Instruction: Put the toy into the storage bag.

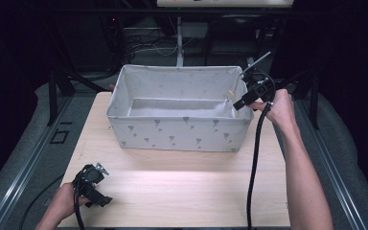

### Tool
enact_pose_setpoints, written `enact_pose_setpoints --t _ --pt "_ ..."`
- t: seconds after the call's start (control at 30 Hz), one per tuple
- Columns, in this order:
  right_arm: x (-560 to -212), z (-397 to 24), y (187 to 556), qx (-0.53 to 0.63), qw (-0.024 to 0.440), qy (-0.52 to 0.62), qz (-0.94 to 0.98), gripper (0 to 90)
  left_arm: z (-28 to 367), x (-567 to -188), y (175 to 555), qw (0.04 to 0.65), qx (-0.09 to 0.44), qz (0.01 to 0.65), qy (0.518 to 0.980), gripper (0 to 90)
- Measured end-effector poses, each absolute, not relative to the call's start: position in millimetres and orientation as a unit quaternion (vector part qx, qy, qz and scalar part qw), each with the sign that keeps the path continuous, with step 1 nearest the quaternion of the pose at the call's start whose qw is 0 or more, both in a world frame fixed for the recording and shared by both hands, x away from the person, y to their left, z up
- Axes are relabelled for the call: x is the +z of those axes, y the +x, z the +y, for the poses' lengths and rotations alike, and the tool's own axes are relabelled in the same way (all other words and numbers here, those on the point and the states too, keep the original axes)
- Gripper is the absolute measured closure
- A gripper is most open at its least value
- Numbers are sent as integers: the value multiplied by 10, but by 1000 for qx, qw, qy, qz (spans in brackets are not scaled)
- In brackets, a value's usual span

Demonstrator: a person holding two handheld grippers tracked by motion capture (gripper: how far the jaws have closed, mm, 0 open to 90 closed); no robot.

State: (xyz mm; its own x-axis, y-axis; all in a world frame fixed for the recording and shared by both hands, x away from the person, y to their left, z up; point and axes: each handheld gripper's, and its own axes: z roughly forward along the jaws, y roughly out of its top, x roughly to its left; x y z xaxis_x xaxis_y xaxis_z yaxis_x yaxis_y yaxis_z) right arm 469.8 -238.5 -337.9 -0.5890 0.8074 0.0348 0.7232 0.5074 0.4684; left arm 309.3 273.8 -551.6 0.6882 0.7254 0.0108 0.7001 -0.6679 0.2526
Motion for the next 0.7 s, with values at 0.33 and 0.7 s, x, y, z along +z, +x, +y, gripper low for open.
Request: enact_pose_setpoints --t 0.33,0.7 --pt "-3192 -2328 4443 250 107 442 855 205 2739 -5512 3090 116 54 393 911 37" --pt "-3166 -2225 3978 230 130 428 864 2 2742 -5511 3088 117 55 391 911 35"
